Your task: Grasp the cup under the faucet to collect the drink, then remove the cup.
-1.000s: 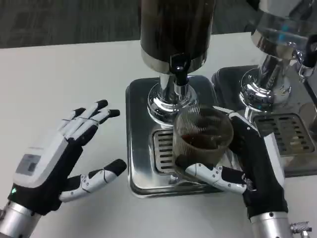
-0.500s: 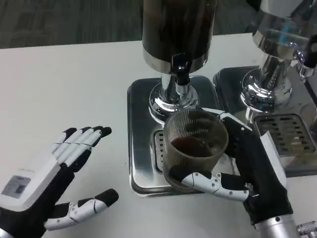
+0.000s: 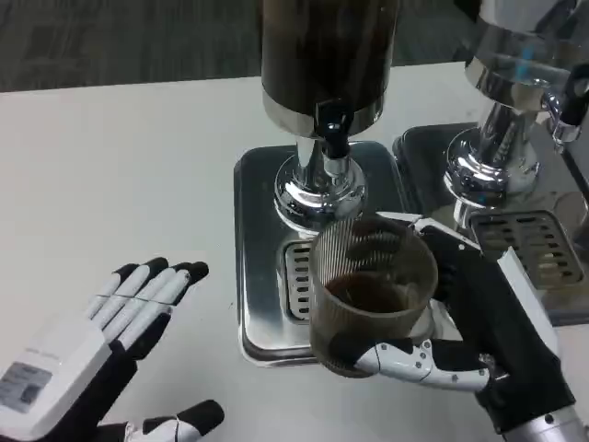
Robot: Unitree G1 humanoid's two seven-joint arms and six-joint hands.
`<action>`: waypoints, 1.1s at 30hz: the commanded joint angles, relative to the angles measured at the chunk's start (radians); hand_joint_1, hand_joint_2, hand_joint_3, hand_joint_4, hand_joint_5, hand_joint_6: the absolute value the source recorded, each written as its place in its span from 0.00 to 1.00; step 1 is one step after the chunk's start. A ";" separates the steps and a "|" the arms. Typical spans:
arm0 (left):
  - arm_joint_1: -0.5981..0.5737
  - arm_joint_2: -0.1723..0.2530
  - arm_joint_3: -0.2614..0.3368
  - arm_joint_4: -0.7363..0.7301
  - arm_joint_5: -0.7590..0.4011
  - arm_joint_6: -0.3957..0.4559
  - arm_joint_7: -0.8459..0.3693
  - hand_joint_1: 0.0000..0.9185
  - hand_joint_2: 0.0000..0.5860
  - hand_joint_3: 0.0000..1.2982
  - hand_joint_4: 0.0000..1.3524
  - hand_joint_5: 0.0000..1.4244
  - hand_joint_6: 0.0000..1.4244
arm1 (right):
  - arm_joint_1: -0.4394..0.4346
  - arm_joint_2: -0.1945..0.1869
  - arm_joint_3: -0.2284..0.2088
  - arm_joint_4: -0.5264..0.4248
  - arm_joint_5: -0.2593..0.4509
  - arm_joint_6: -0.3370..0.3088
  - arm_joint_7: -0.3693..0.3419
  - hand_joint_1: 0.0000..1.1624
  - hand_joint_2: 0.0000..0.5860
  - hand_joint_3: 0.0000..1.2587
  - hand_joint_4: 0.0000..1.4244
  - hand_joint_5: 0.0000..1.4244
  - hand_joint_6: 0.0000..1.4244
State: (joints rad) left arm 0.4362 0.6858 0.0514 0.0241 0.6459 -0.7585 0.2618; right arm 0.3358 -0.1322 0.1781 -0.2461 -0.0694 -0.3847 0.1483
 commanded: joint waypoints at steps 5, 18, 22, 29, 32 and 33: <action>0.053 -0.060 0.012 -0.057 0.026 0.060 -0.015 0.00 0.28 0.03 0.00 0.00 0.00 | -0.004 -0.008 0.001 -0.049 0.066 0.024 0.055 0.89 0.19 0.47 0.47 0.57 0.78; 0.083 -0.088 0.011 -0.135 0.055 0.095 -0.020 0.00 0.27 0.02 0.00 0.00 0.00 | 0.021 -0.012 -0.015 -0.068 0.086 0.025 0.068 0.88 0.19 0.47 0.47 0.57 0.78; 0.082 -0.091 0.008 -0.138 0.059 0.098 -0.021 0.00 0.28 0.03 0.00 0.00 0.00 | 0.018 -0.015 -0.017 -0.068 0.087 0.028 0.071 0.88 0.19 0.47 0.48 0.57 0.78; 0.084 -0.096 0.007 -0.148 0.064 0.103 -0.025 0.00 0.28 0.03 0.00 0.00 0.00 | 0.017 -0.012 -0.019 -0.069 0.092 0.035 0.070 0.88 0.19 0.47 0.48 0.57 0.78; 0.086 -0.100 0.009 -0.149 0.067 0.103 -0.025 0.00 0.28 0.03 0.00 0.00 0.00 | 0.017 -0.012 -0.019 -0.069 0.093 0.036 0.071 0.88 0.19 0.47 0.48 0.57 0.78; 0.087 -0.101 0.010 -0.149 0.068 0.102 -0.023 0.00 0.28 0.03 0.00 0.00 0.00 | 0.018 -0.013 -0.019 -0.069 0.093 0.036 0.072 0.88 0.19 0.47 0.48 0.57 0.78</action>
State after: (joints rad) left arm 0.5121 0.5877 0.0612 -0.1143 0.7085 -0.6606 0.2473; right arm 0.3605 -0.1556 0.1641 -0.2823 -0.0085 -0.3441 0.2208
